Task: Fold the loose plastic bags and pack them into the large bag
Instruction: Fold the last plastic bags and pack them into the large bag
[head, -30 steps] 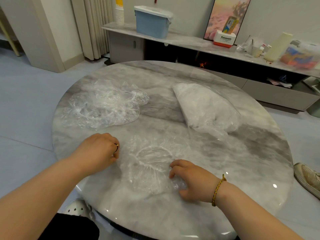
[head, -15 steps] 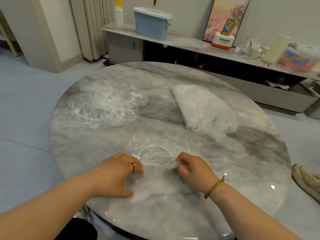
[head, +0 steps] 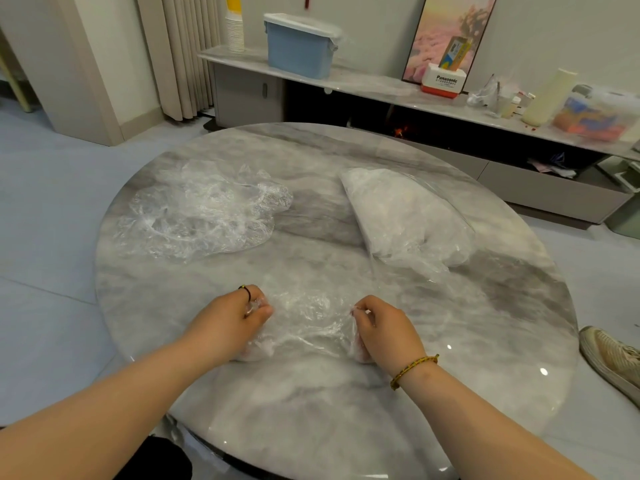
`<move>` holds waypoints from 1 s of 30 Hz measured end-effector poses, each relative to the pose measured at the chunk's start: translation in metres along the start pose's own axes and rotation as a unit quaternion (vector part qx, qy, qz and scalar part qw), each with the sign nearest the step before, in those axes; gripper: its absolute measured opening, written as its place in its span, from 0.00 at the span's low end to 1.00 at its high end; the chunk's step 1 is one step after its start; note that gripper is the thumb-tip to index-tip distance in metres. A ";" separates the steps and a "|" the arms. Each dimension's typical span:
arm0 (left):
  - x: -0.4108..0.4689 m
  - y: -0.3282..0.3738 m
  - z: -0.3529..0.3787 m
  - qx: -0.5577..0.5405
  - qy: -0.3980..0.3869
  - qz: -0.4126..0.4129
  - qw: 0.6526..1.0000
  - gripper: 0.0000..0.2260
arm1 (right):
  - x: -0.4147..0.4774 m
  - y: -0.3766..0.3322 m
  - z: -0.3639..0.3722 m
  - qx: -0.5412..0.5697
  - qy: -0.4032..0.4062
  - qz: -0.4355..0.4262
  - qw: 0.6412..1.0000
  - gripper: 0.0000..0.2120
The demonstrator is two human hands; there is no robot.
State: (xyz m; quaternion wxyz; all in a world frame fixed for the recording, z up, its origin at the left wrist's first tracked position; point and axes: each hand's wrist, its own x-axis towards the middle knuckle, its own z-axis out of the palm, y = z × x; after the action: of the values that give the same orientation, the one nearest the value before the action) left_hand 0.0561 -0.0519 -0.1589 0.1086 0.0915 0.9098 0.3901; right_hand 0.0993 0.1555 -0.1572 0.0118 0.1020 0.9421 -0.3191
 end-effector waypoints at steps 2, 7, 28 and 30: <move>-0.003 0.006 -0.003 0.112 -0.016 -0.017 0.993 0.04 | 0.002 0.000 0.002 -0.018 -0.007 0.018 1.000 0.08; -0.005 0.008 0.006 0.285 0.143 0.175 0.931 0.17 | 0.002 -0.003 0.007 -0.058 -0.024 0.055 0.997 0.10; -0.011 -0.002 0.048 0.392 -0.118 0.206 0.889 0.53 | 0.000 0.002 0.031 -0.221 -0.077 -0.127 0.964 0.49; -0.008 0.000 0.048 0.381 -0.131 0.195 0.894 0.57 | -0.001 0.003 0.031 -0.213 -0.088 -0.126 0.965 0.46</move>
State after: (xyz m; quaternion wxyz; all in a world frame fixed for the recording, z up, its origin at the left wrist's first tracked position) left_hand 0.0766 -0.0212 -0.1901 0.1049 0.3515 0.9302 0.0111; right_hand 0.0992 0.1387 -0.1838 0.0760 -0.0513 0.9888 -0.1176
